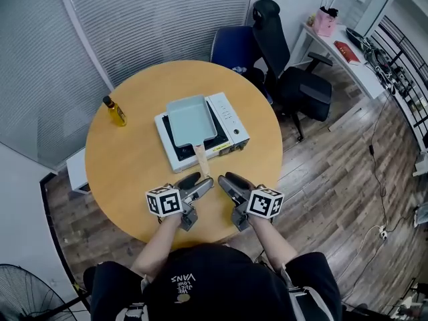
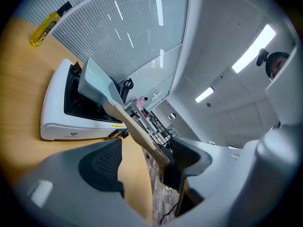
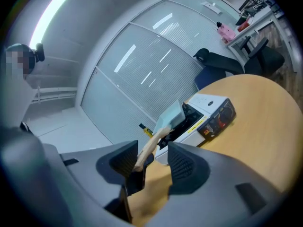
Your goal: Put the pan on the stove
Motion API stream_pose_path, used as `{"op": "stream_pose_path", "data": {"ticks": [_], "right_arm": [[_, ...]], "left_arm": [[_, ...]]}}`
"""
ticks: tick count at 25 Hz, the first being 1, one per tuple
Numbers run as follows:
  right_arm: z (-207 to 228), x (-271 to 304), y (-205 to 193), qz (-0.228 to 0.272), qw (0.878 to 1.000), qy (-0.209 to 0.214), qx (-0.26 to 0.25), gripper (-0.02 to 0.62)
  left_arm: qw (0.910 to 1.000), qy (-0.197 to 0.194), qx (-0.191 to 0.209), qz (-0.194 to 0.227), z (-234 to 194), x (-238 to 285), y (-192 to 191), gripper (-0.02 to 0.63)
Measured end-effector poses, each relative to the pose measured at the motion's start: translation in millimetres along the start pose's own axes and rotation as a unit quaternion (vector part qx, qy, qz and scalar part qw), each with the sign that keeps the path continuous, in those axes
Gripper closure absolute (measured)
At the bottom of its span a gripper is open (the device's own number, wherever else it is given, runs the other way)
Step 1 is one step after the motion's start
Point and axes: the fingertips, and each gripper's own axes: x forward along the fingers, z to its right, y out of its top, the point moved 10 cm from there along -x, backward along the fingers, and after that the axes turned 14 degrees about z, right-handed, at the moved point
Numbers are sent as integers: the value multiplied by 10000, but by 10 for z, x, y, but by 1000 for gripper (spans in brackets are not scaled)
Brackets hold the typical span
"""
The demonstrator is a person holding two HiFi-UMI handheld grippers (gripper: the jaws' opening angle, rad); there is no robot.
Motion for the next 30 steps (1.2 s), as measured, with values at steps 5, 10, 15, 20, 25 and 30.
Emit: {"op": "stream_pose_path", "data": {"ticks": [5,10,15,20,25,30], "right_arm": [[-83,-247,-40,-93,9999,3,-130,413],[-178,-459,-108,-206,9993,56,-315,413],[-244,-661,-163,-309,9980,110,-533,419],[-339,-873,-196,-324,9965,162,-752,442],[-366,-1071,-247,-394,9952,195,-869,481],[-400,-1259,-312,-406,9952,176,-868,516]], "left_arm": [[9999,61,95,119,174,-150,-167,288],[9990,193,311,241,345,-331,-323,287],[9976,293,496,396,510,-473,-489,288],[9938,419,935,441,724,-591,-632,288],[9888,527,1297,515,900,-686,-768,291],[9870,586,1387,563,1012,-795,-921,330]]}}
